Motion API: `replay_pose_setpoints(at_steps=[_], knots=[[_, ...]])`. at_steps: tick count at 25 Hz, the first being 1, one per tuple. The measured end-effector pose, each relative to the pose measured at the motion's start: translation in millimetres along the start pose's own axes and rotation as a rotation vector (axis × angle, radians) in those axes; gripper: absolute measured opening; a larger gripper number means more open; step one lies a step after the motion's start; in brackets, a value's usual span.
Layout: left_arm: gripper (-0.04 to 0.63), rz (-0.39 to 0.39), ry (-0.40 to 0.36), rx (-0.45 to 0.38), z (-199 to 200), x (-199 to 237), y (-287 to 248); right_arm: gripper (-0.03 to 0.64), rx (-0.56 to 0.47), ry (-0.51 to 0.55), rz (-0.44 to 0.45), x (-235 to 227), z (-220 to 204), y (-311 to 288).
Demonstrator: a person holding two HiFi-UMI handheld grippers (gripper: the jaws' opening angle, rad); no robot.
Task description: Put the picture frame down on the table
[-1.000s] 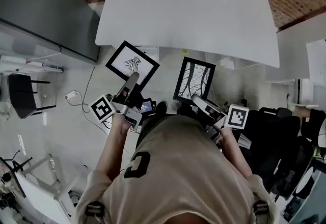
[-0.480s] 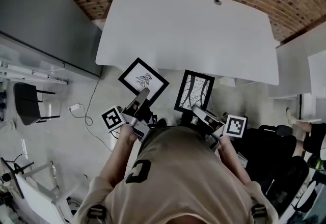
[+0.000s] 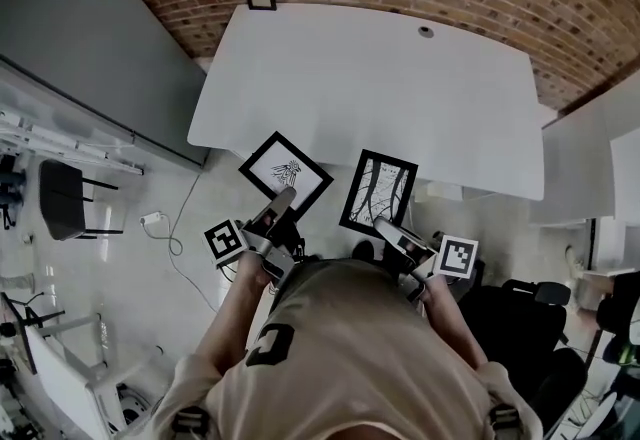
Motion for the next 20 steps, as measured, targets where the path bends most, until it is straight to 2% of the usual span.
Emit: replay_pose_setpoints(at_steps=[5,11,20], knots=[[0.028,0.006,0.014,-0.038,-22,-5,-26,0.040,0.050,0.033,-0.004,-9,24,16],[0.028,0.008,0.037,-0.098,-30,-15,-43,0.040,0.089,0.061,-0.009,-11,42,23],[0.028,0.045,0.039,-0.093,-16,-3,-61,0.040,0.084,0.058,-0.032,-19,62,16]])
Point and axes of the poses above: the fingertips, and each gripper's own axes: y backward along the fingers, x to its left, z out of its top, the point moved 10 cm from there along y, backward along the fingers, and after that the axes turned 3 degrees about -x, right-handed, at the moved point
